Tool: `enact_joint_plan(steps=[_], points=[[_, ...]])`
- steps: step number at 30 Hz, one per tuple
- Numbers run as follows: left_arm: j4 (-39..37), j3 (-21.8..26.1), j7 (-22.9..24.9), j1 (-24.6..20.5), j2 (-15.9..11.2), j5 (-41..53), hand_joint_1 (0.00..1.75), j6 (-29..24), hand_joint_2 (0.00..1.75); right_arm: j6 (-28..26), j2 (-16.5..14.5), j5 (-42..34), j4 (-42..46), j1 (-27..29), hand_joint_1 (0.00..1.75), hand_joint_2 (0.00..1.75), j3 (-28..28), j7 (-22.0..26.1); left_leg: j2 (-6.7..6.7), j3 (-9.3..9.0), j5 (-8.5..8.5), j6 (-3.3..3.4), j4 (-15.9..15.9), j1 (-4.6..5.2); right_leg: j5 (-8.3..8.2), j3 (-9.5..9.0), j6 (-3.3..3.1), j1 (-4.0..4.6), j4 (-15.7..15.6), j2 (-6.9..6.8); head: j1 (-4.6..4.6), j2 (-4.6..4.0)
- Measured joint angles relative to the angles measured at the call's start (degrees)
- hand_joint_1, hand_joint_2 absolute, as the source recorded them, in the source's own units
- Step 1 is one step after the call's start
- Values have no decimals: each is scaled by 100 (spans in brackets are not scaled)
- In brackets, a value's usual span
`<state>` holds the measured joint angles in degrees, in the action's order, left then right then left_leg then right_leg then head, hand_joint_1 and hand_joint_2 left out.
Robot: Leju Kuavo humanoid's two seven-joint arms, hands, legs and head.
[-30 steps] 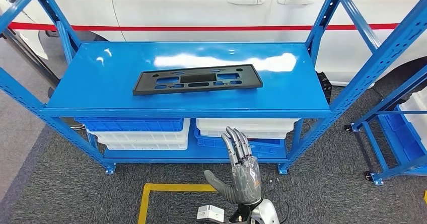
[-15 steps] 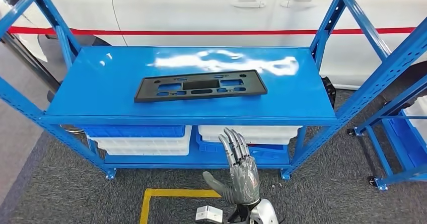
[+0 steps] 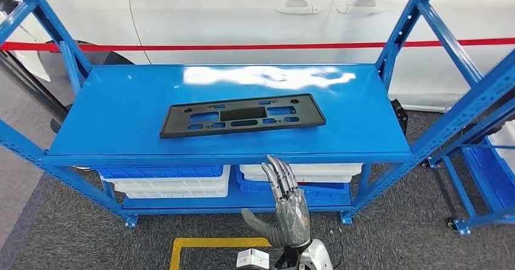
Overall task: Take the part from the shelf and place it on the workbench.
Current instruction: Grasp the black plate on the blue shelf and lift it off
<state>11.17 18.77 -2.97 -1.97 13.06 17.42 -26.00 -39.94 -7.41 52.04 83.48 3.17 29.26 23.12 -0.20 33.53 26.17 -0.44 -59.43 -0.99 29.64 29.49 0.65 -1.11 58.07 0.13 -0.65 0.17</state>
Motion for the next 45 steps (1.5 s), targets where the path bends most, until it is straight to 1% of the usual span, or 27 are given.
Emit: enact_joint_plan(steps=[2,3,4,6,7,8,9,10,11,12,14,17,19,22,23,24,25,27,29,30,31,32,34,35,39,41,45], points=[[0,15,-27,11,-29,2,0,77,0,-1,29,-9,-14,4,0,175,36,-51,-10,-65,38,124,45,6,10,-7,49,-13,78,-7,28,0],[0,19,-42,16,-36,3,0,102,0,-1,36,6,-21,4,0,175,47,-92,-13,-117,55,174,76,6,51,46,67,-21,231,-9,36,-1],[0,24,-52,22,-38,3,0,113,0,-1,41,24,-26,4,0,175,56,-130,-15,-166,71,210,95,7,139,179,74,-23,479,-11,44,-1],[0,41,-64,22,-37,-1,0,114,0,-1,60,53,-40,5,0,175,81,-187,-14,-222,117,262,100,26,392,648,79,-13,1187,-10,59,-1],[0,51,-66,23,-37,-6,0,114,0,-1,73,59,-50,9,0,175,95,-208,-16,-250,148,279,100,42,472,887,74,-7,1477,-10,63,-1],[0,64,-66,27,-37,-14,0,114,0,-1,87,62,-62,14,0,175,110,-226,-20,-293,187,287,99,62,457,1057,60,0,1612,-10,64,-1],[0,78,-65,32,-38,-28,0,114,0,-1,102,63,-73,16,0,175,125,-238,-25,-350,230,290,99,81,334,1118,34,14,1544,-10,64,0],[0,95,-62,36,-38,-43,0,117,0,-1,114,62,-82,17,0,175,140,-248,-29,-422,281,288,100,100,111,1085,-13,37,1294,-10,64,0],[0,113,-52,39,-38,-55,0,120,0,-1,124,61,-87,15,0,175,154,-258,-31,-499,333,284,101,117,-176,990,-75,70,928,-10,64,0],[-1,128,-37,44,-32,-64,0,125,0,-1,136,58,-92,12,0,175,168,-271,-30,-567,381,275,101,132,-379,902,-141,108,611,-11,52,0],[-2,143,-8,38,-24,-63,0,132,0,-1,155,55,-99,11,0,175,197,-304,-31,-619,455,232,121,134,-554,806,-238,172,215,-9,17,0],[-2,150,2,17,-17,-59,0,139,0,-1,169,54,-104,19,0,175,221,-341,-16,-690,452,128,78,123,-559,683,-297,173,64,7,1,0],[-2,163,2,9,-19,-55,0,148,0,-1,171,61,-103,10,0,175,242,-350,-11,-632,536,71,-177,119,-531,538,-329,127,-27,8,-10,0],[-2,174,25,0,-31,45,0,175,0,-1,168,314,-105,-19,0,175,252,-367,-10,-63,964,-24,-1072,68,-460,455,-348,108,-52,-1,-40,-1],[-2,173,52,0,-36,108,0,186,0,-1,155,578,-105,-32,0,175,229,-369,-10,113,1035,-52,-1274,49,-434,437,-343,106,-46,2,-39,-1],[-2,167,89,1,-41,178,0,196,0,-1,125,940,-105,-50,0,175,180,-368,-9,206,983,-74,-1301,35,-405,413,-334,102,-37,7,-40,-1],[-2,157,124,1,-45,247,0,204,0,-1,79,1331,-102,-73,0,175,109,-366,-8,210,805,-94,-1143,21,-373,382,-321,96,-22,13,-41,0],[-2,133,177,0,-54,352,0,216,0,-2,-42,1965,-88,-129,0,175,-57,-366,-4,24,305,-101,-477,6,-303,314,-278,83,12,19,-41,0],[-2,118,201,-10,-57,410,0,226,0,-3,-147,2230,-76,-196,0,175,-177,-368,6,-94,121,-50,-21,31,-259,300,-218,86,43,10,-45,0],[-2,112,208,-15,-60,433,0,233,0,-4,-191,2276,-75,-235,0,175,-226,-365,8,-98,125,-9,35,47,-248,306,-188,91,45,1,-42,0],[-2,107,210,-19,-64,452,0,243,0,-4,-235,2286,-79,-282,0,175,-272,-349,10,-91,108,20,58,53,-236,315,-193,102,56,-7,-35,0],[-2,102,210,-19,-67,464,0,254,0,-5,-276,2274,-85,-331,0,175,-314,-328,7,-97,56,42,61,51,-232,320,-226,109,59,-10,-25,0],[-2,98,211,-18,-69,473,0,276,0,-5,-356,2224,-110,-419,0,175,-386,-259,1,-102,20,41,78,50,-233,314,-308,118,58,-11,-13,-1],[-2,98,211,-21,-69,474,0,286,0,-5,-391,2203,-125,-449,0,175,-420,-225,-1,-103,23,48,78,57,-241,310,-323,116,46,-10,-13,-1],[-2,98,214,-27,-69,478,0,296,0,-5,-490,2175,-187,-494,0,175,-556,-133,-4,-114,42,93,78,65,-244,275,-311,114,2,-14,-11,0],[-2,98,216,-31,-69,478,0,296,0,-5,-510,2175,-211,-494,0,175,-599,-126,-4,-120,51,108,78,71,-244,266,-284,108,-7,-14,-11,0],[-2,98,233,-33,-69,481,0,296,0,-5,-527,2171,-254,-490,0,175,-640,-94,-3,-123,59,124,76,87,-242,257,-125,83,-23,-13,-12,0]])
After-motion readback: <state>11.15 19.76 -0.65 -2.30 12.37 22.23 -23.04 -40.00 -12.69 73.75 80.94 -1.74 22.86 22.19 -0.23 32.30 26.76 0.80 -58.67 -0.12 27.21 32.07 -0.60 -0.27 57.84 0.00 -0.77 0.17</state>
